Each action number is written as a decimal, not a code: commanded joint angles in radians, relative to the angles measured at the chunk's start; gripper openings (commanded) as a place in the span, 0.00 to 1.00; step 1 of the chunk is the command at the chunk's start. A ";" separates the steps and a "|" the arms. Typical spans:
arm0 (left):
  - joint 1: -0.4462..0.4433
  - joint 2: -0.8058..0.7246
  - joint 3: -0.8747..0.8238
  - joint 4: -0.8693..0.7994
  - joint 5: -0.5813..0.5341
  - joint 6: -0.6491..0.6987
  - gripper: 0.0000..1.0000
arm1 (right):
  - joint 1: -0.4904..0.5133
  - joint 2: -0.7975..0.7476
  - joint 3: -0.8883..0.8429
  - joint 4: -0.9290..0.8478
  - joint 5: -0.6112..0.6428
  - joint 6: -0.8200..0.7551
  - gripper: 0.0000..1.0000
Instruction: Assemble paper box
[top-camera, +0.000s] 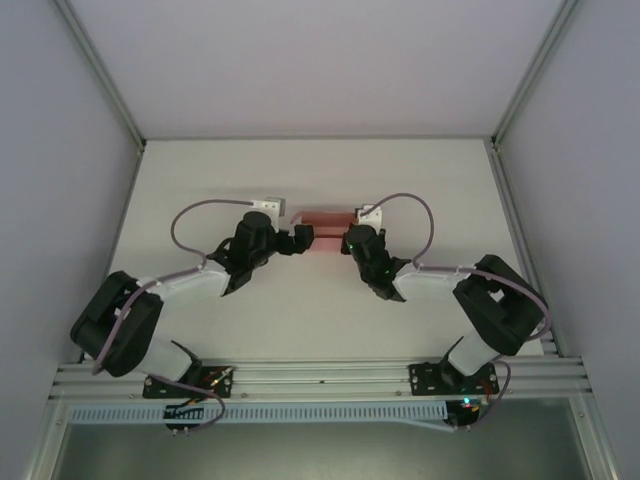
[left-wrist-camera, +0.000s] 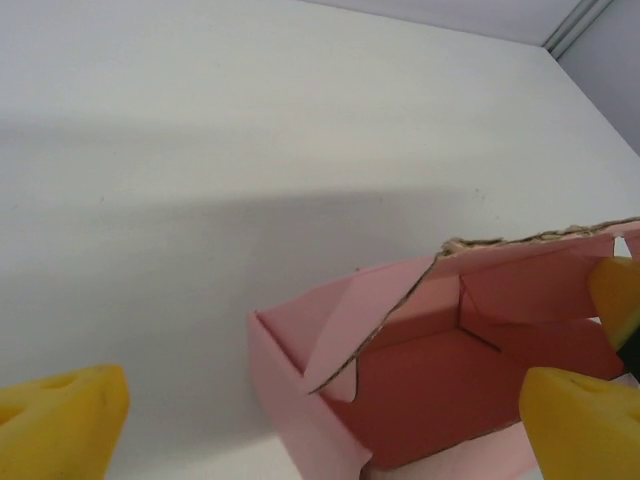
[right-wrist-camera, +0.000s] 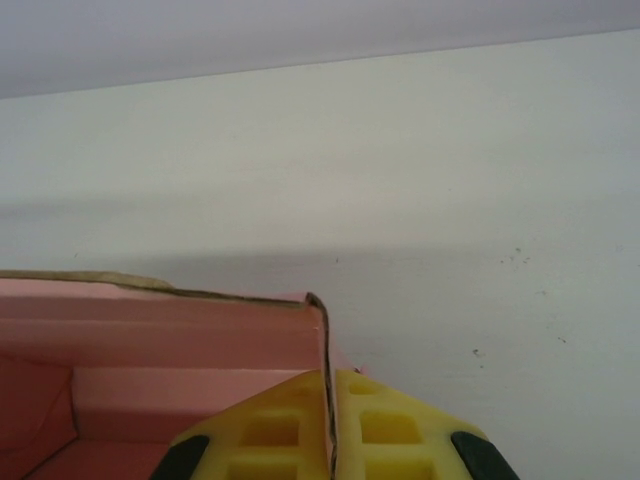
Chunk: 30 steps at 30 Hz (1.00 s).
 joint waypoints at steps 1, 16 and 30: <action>0.009 -0.070 0.033 -0.251 -0.036 -0.100 1.00 | 0.025 -0.022 -0.043 -0.044 0.023 -0.050 0.07; 0.074 -0.128 0.173 -0.439 0.147 -0.175 1.00 | 0.064 -0.148 -0.132 -0.072 -0.037 -0.041 0.24; 0.186 -0.154 0.390 -0.657 0.140 -0.120 0.99 | 0.065 -0.548 -0.049 -0.374 -0.060 -0.079 0.83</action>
